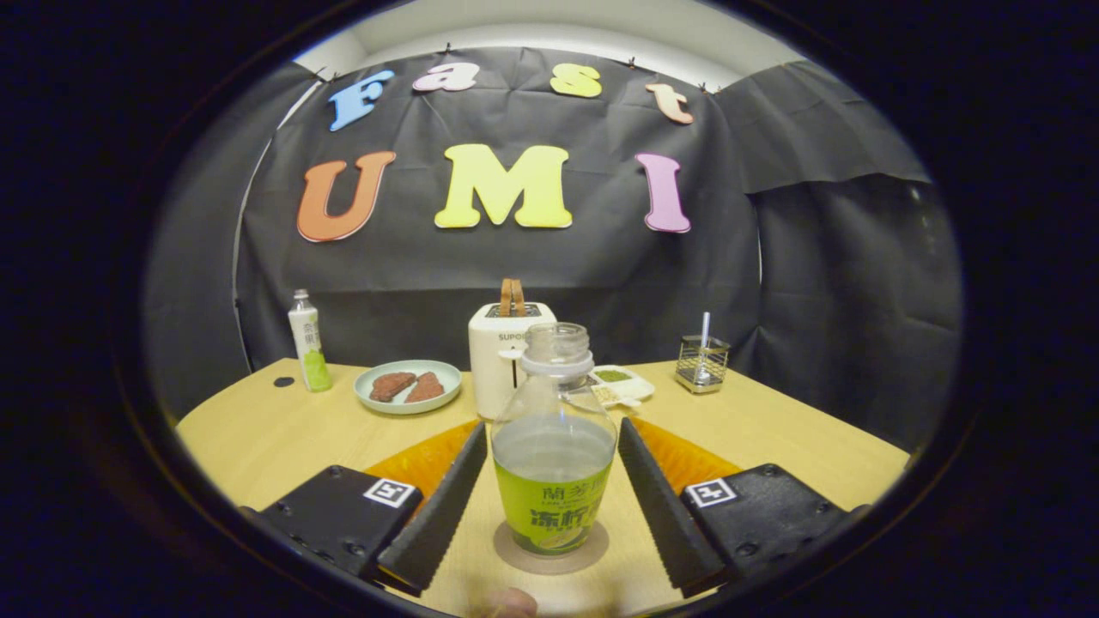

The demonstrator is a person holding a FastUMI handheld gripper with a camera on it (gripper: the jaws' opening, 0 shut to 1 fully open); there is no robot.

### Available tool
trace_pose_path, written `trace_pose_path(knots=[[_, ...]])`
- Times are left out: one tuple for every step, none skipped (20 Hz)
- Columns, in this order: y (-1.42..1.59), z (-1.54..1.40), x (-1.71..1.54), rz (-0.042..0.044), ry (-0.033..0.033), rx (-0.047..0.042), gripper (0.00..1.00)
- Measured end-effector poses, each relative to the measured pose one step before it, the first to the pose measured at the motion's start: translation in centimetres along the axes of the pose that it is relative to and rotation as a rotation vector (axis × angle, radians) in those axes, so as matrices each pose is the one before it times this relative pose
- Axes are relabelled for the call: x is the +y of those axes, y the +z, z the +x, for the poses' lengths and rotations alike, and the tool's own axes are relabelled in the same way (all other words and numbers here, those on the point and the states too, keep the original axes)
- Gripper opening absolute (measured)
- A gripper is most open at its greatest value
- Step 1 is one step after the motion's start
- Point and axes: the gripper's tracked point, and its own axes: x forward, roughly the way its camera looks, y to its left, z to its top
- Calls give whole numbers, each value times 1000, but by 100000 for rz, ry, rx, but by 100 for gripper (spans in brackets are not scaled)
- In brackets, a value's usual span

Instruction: Take the bottle from table, then pour the juice into the cup, finally place the bottle on the coaster

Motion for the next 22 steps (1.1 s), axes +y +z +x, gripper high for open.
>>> trace_pose_path(knots=[[118, -200, -271, -997, -361, 572, 100], [103, -71, -27, -852, 502, 209, 100], [253, -268, 134, -608, 890, -69, 100], [241, -228, -71, 274, 300, -264, 100], [168, -338, -175, 231, 182, 15, 100], [-63, -265, -206, 265, -450, 338, 100], [126, -365, -232, 458, -92, -188, 100], [321, -415, -116, 370, 55, -536, 100], [344, -333, -36, -141, 168, -724, 100], [299, -181, -43, -543, 251, -792, 100], [427, -169, -50, -805, 270, -623, 100], [353, -389, -32, -455, 614, -587, 100], [392, -343, 5, -113, 582, -434, 100], [404, -296, 54, -147, 381, -738, 100], [448, -529, 191, -164, 1154, -872, 100], [411, -596, 274, -593, 1375, -1105, 100], [441, -680, 179, -196, 1058, -772, 100], [335, -794, 157, 97, 1055, -949, 100], [481, -913, 203, 457, 1100, -1018, 100], [321, -1013, 450, 94, 2282, -531, 100], [418, -1090, 502, -636, 2189, -1057, 100], [384, -1063, 211, -1866, 936, -1010, 100]])
